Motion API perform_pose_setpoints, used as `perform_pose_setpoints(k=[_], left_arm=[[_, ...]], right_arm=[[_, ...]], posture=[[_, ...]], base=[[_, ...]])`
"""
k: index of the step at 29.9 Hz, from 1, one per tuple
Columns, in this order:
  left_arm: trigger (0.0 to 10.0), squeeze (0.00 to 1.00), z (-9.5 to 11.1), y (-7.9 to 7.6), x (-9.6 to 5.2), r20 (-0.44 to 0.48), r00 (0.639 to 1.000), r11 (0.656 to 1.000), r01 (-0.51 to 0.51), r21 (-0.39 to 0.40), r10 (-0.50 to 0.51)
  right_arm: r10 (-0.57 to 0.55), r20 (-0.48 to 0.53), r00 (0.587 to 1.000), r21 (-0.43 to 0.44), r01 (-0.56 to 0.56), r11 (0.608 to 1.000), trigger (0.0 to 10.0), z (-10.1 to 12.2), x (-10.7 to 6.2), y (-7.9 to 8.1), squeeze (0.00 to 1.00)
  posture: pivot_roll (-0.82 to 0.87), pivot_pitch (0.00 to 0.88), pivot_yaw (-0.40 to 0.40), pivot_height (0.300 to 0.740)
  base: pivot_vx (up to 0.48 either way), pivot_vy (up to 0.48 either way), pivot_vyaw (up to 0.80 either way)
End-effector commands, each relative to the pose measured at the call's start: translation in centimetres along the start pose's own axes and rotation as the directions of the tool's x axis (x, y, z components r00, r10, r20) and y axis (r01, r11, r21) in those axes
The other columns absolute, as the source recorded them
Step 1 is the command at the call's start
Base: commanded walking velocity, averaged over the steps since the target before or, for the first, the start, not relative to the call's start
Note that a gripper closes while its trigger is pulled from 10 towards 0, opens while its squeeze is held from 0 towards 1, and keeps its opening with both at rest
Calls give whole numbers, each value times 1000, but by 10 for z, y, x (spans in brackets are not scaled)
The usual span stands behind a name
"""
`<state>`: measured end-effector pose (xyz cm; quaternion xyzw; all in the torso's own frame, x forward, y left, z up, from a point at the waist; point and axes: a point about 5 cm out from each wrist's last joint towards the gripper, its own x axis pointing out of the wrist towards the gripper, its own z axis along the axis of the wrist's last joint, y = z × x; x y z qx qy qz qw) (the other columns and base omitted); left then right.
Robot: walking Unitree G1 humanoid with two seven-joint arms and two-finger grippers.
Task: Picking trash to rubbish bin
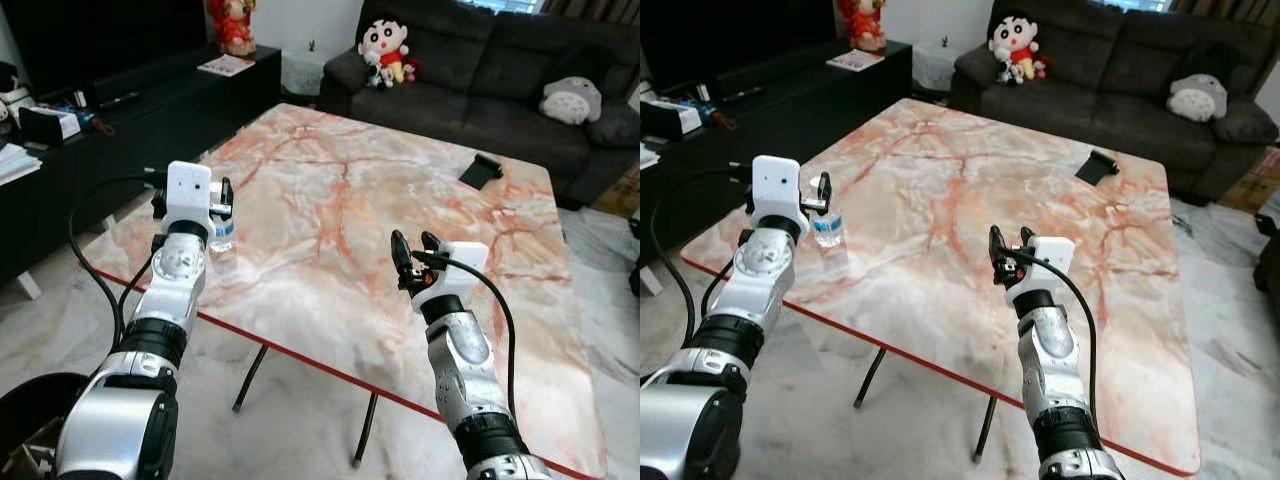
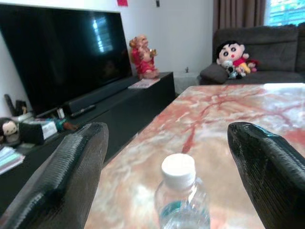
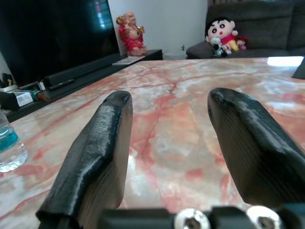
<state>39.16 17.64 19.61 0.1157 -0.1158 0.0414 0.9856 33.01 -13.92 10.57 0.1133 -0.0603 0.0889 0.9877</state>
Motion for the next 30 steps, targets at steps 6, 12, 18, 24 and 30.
perform_pose_setpoints(k=[6, 12, 18, 24, 30], left_arm=[[10000, 0, -2, 3, 3, -15, 1000, 999, 3, 37, -2], [10000, 0, -1, 5, 8, -33, 999, 998, 5, 57, -3], [10000, 0, 2, 2, 11, -33, 999, 998, 11, 58, -9], [10000, 0, 6, -1, 14, -26, 999, 998, 27, 56, -26], [10000, 0, 9, -5, 16, -18, 999, 998, 48, 30, -47]], right_arm=[[0, 10, 1000, -10, 0, 1000, 10000, 5, 0, -2, 0], [-3, 8, 1000, -12, 3, 1000, 10000, 4, -2, -4, 0], [-3, 5, 1000, -13, 3, 1000, 10000, 4, -6, -4, 0], [-3, 4, 1000, -16, 3, 1000, 10000, 5, -9, -5, 0], [-5, -6, 1000, -17, 5, 1000, 10000, 2, -14, -6, 0]], posture=[[106, 0, -119, 740], [100, 0, -123, 740], [95, 0, -130, 740], [84, 0, -134, 740], [82, 0, -140, 740]], base=[[0, 0, 0], [0, 0, 0], [0, 0, 0], [0, 0, 0], [0, 0, 0]])
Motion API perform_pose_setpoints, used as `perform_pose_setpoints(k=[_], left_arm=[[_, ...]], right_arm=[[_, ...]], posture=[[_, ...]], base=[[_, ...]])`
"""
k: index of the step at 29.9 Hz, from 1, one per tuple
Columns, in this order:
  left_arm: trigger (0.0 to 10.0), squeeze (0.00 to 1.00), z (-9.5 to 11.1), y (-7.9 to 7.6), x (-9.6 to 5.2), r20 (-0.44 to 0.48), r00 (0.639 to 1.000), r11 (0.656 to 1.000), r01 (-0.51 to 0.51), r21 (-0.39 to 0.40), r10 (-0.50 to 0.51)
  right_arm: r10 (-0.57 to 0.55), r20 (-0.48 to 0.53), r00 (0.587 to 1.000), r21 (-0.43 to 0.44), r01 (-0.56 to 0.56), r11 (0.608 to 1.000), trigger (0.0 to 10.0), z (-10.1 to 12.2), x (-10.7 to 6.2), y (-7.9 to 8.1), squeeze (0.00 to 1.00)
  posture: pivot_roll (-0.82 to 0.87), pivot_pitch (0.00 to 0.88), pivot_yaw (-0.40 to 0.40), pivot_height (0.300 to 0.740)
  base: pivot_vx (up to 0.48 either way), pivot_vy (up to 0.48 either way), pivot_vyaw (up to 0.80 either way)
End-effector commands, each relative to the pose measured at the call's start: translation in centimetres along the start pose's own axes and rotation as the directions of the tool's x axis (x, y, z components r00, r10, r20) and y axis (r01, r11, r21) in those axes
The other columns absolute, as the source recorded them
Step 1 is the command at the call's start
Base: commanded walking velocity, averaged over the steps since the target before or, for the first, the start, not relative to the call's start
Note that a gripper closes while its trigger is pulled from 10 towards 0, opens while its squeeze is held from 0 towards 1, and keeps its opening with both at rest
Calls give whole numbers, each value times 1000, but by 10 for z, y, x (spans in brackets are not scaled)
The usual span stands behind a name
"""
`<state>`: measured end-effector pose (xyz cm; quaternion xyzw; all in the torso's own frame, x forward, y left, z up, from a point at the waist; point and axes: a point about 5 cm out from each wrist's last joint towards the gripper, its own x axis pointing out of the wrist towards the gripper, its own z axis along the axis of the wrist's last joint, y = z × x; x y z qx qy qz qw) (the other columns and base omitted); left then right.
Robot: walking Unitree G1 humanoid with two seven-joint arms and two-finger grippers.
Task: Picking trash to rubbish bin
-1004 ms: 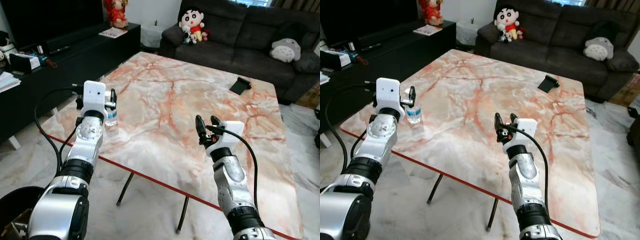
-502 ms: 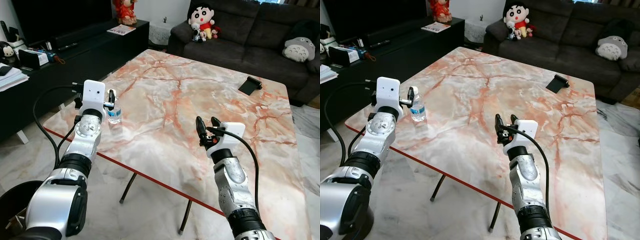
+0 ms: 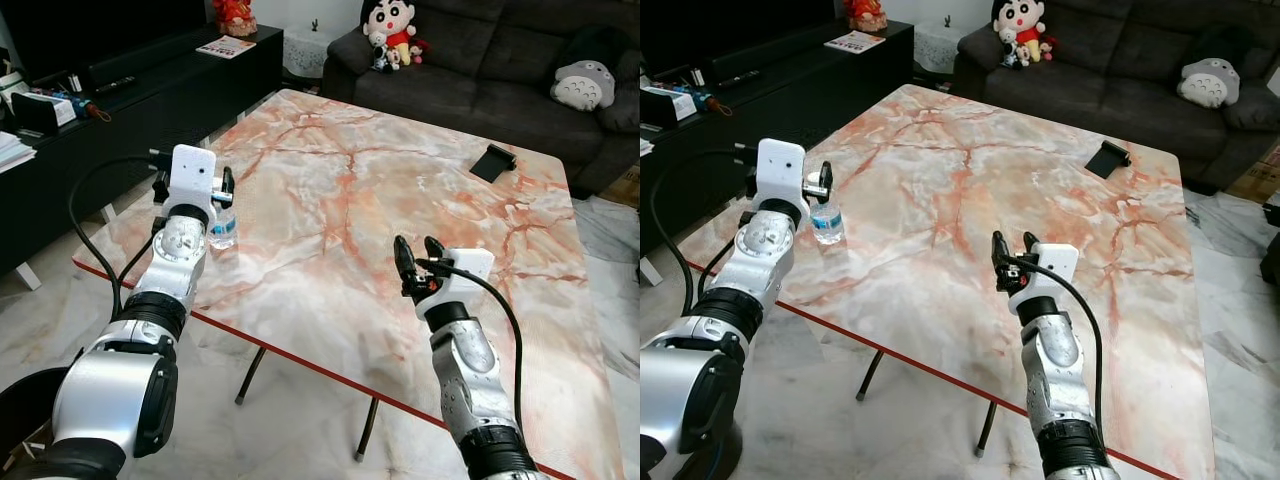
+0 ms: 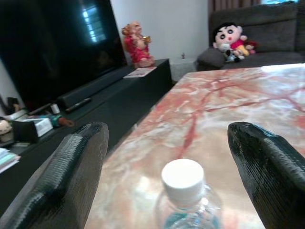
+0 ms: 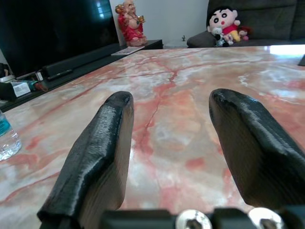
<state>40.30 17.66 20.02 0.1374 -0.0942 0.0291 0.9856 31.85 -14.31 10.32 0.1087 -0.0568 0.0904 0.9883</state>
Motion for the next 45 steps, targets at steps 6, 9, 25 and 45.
perform_pose_setpoints(k=[6, 9, 25, 45], left_arm=[[10000, 0, 12, -2, 7, 18, 1000, 1000, 2, -8, -2], [10000, 0, 14, -1, 9, 15, 1000, 1000, -1, -7, 1], [10000, 0, 11, -3, 8, 0, 1000, 1000, 13, 6, -13], [10000, 0, 18, -6, 13, -18, 1000, 1000, 21, 11, -21]], right_arm=[[-2, -2, 1000, -9, 2, 1000, 10000, 3, -6, -3, 0], [2, -3, 1000, -9, -2, 1000, 10000, 3, -9, -3, 0], [14, -20, 1000, 8, -14, 1000, 10000, 7, -30, 5, 0], [15, -44, 999, 31, -13, 999, 10000, 15, -55, 15, 0]], posture=[[77, 7, -152, 740], [70, 16, -157, 740], [52, 91, -166, 740], [23, 121, -167, 740]], base=[[0, 0, 0], [0, 0, 0], [0, 0, 0], [0, 0, 0]])
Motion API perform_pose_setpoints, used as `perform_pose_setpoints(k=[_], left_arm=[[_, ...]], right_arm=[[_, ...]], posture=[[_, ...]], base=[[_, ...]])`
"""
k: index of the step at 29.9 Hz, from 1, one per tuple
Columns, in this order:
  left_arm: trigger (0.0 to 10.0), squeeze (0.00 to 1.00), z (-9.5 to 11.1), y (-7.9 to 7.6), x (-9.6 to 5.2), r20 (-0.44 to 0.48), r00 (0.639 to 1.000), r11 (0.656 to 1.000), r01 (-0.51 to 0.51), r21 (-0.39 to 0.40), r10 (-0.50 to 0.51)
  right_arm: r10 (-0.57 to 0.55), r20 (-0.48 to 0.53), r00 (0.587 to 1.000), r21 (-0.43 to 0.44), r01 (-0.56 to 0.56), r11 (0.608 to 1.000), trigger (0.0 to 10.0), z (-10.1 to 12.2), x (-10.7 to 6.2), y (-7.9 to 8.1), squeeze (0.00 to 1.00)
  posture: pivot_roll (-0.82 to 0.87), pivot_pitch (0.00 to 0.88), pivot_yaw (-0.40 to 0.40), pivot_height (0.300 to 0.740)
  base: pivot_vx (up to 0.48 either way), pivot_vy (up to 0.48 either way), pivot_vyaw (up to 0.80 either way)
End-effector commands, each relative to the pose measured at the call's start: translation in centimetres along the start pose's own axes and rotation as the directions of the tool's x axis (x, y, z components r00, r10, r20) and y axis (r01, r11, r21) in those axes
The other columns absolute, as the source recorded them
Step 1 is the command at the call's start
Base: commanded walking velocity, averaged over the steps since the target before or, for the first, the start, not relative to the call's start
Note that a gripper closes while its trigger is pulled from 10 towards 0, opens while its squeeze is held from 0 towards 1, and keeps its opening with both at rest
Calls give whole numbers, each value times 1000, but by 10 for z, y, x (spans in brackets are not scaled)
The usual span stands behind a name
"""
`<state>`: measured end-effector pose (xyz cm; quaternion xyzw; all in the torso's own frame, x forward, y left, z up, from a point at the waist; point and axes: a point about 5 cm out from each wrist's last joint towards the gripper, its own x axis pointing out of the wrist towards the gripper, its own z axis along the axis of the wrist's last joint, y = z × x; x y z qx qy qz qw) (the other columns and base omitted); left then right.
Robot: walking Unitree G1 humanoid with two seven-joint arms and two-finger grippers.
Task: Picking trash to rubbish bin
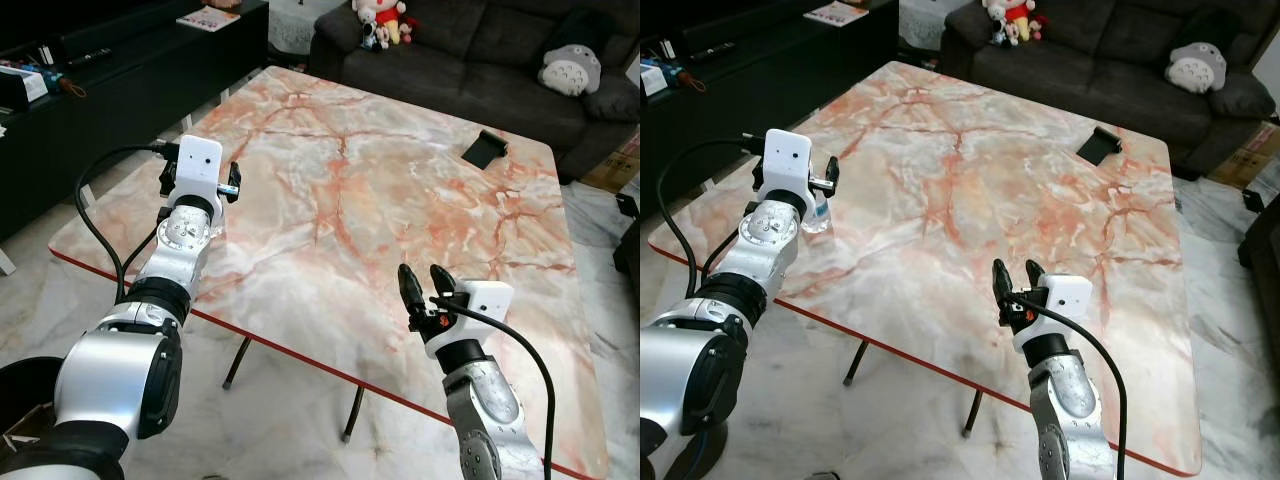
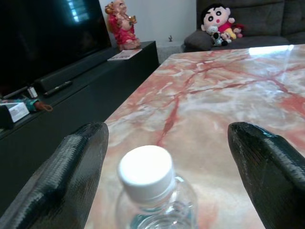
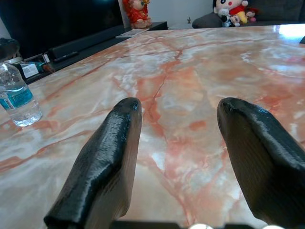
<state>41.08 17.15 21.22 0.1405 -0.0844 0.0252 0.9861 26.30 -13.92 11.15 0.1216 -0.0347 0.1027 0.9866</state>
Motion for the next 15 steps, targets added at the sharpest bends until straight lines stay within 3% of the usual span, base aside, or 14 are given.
perform_pose_setpoints(k=[1, 15], left_arm=[[10000, 0, 7, -4, 3, 0, 1000, 1000, 10, 6, -10], [10000, 0, 8, 14, 6, -27, 997, 997, -72, 21, 73]], right_arm=[[-4, 0, 1000, -1, 4, 1000, 10000, 2, -2, -1, 0], [-22, -27, 999, 0, 22, 1000, 10000, 4, -12, -3, 0]], posture=[[23, 121, -167, 740], [11, 154, -175, 740]], base=[[0, 0, 0], [0, 0, 0]])
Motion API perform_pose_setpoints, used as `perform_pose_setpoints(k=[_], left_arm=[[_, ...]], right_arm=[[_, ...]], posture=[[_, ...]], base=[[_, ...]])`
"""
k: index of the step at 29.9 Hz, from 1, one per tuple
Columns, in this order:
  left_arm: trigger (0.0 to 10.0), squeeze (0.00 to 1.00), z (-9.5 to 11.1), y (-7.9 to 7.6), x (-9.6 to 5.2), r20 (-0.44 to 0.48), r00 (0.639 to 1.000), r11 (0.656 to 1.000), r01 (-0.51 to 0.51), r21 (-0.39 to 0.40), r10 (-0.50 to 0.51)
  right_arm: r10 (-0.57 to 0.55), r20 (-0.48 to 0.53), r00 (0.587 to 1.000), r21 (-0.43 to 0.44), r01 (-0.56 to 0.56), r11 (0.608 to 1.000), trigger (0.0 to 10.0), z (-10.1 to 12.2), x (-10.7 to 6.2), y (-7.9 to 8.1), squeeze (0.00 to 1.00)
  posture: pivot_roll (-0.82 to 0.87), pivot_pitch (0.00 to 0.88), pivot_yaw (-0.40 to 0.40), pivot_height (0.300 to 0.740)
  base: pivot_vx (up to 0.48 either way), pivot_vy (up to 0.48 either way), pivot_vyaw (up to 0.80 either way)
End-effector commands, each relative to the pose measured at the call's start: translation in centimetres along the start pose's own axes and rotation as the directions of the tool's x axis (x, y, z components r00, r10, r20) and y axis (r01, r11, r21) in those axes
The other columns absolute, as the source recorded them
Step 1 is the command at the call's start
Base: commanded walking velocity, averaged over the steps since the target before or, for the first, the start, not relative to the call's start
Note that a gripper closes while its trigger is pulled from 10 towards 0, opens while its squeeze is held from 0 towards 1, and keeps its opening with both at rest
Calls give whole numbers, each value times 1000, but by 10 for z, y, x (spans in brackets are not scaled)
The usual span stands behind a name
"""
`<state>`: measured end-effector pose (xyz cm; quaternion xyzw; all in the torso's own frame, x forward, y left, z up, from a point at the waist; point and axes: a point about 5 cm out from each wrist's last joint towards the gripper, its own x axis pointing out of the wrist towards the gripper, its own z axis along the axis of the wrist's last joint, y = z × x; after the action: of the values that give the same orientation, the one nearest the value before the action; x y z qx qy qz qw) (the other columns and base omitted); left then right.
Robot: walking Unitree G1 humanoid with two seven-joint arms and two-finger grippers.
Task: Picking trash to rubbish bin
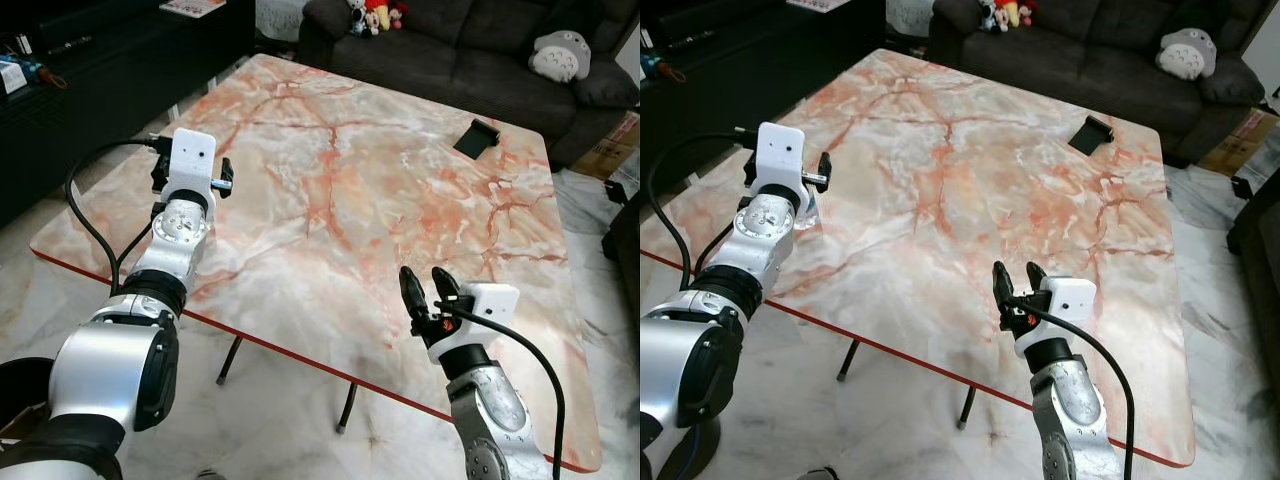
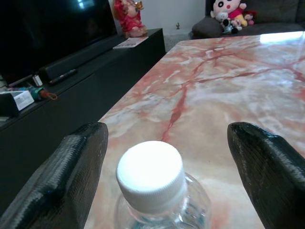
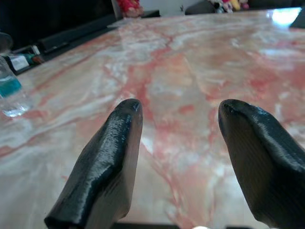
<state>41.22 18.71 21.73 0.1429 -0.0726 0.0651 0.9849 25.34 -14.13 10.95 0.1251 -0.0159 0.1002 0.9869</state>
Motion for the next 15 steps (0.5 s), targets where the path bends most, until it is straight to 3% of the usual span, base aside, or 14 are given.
perform_pose_setpoints(k=[1, 5, 6, 8, 9, 10, 15], left_arm=[[10000, 0, 7, -2, 3, 5, 1000, 1000, 1, 9, -1], [10000, 0, 4, 0, 3, -10, 1000, 1000, -10, 17, 10], [9490, 0, 4, 0, 2, -11, 1000, 1000, -12, 18, 12], [1490, 0, 3, 1, 2, -13, 1000, 1000, -21, 20, 21], [1490, 0, 3, 1, 2, -13, 1000, 1000, -22, 19, 23], [0, 0, 3, 1, 2, -13, 1000, 1000, -24, 19, 24], [0, 0, 6, 1, 3, 1, 1000, 1000, -25, 16, 25]], right_arm=[[-13, 8, 1000, -10, 13, 1000, 10000, 5, -3, -3, 0], [-15, 0, 1000, -7, 15, 1000, 10000, 4, -4, -2, 0], [-15, -1, 1000, -7, 15, 1000, 10000, 4, -4, -2, 0], [-17, -5, 1000, -6, 17, 1000, 10000, 4, -5, -2, 0], [-18, -6, 1000, -6, 18, 1000, 10000, 4, -5, -2, 0], [-19, -7, 1000, -7, 19, 1000, 10000, 4, -5, -3, 0], [-22, -10, 1000, -8, 22, 1000, 10000, 4, -6, -3, 0]], posture=[[10, 157, -175, 740], [9, 161, -176, 740], [10, 167, -178, 740], [10, 167, -178, 740], [10, 167, -178, 740], [10, 167, -178, 740], [7, 169, -179, 740]], base=[[0, 0, 0], [0, 0, 0], [0, 0, 0], [0, 0, 0], [0, 0, 0], [0, 0, 0], [0, 0, 0]])
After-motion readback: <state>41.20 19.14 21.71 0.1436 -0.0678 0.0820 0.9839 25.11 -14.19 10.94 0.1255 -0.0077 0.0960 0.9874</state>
